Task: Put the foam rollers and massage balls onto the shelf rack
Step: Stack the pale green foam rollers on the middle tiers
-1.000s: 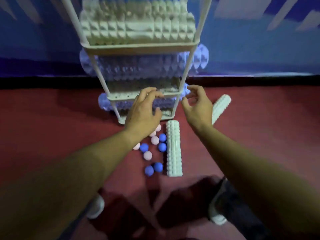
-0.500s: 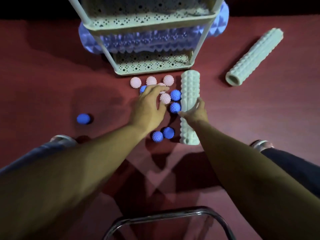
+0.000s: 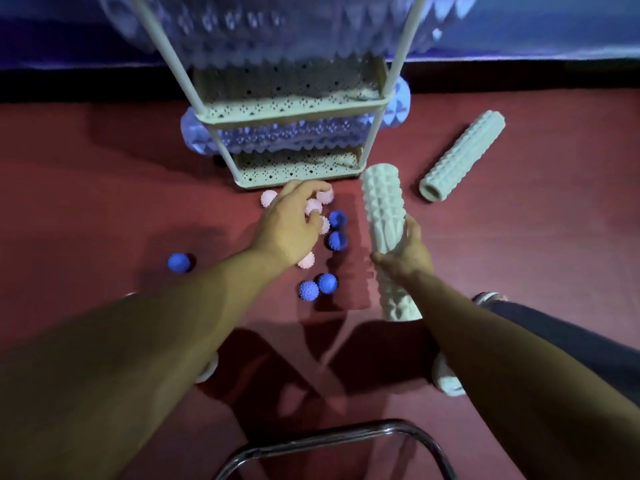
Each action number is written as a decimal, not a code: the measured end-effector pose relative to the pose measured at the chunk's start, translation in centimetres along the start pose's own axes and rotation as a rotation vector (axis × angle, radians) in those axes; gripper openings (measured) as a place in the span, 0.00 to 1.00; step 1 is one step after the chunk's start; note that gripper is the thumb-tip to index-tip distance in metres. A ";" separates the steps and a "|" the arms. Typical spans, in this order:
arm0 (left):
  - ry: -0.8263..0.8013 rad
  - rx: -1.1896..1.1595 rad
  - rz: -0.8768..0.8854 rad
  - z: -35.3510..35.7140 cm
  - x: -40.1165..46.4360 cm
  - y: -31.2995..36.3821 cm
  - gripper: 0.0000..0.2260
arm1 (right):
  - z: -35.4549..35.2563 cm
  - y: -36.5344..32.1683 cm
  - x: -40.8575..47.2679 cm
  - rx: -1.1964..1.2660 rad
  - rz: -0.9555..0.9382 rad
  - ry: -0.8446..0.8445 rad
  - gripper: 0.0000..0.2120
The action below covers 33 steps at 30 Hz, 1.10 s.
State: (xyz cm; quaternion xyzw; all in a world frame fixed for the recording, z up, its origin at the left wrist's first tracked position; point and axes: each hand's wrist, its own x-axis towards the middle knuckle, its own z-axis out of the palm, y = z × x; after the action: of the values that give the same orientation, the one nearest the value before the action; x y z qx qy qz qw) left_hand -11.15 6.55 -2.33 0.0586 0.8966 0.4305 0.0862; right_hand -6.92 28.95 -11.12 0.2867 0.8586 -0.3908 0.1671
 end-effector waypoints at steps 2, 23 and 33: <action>0.026 0.034 0.054 -2.5 -0.7 2.9 0.20 | -2.8 -1.8 -3.1 -0.044 -0.066 0.011 0.47; 0.321 0.458 0.441 -30.3 -4.8 25.9 0.29 | -26.1 -30.9 -23.8 -0.400 -0.848 0.328 0.46; 0.332 0.578 0.286 -37.1 0.5 31.3 0.30 | -32.6 -47.3 -23.9 -0.737 -0.963 0.540 0.44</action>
State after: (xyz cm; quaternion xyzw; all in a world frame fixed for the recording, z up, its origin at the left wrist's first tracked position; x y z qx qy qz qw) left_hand -18.30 -2.14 44.85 0.1347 0.9657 0.1708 -0.1416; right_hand -19.74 20.23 49.10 -0.1173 0.9800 -0.0171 -0.1600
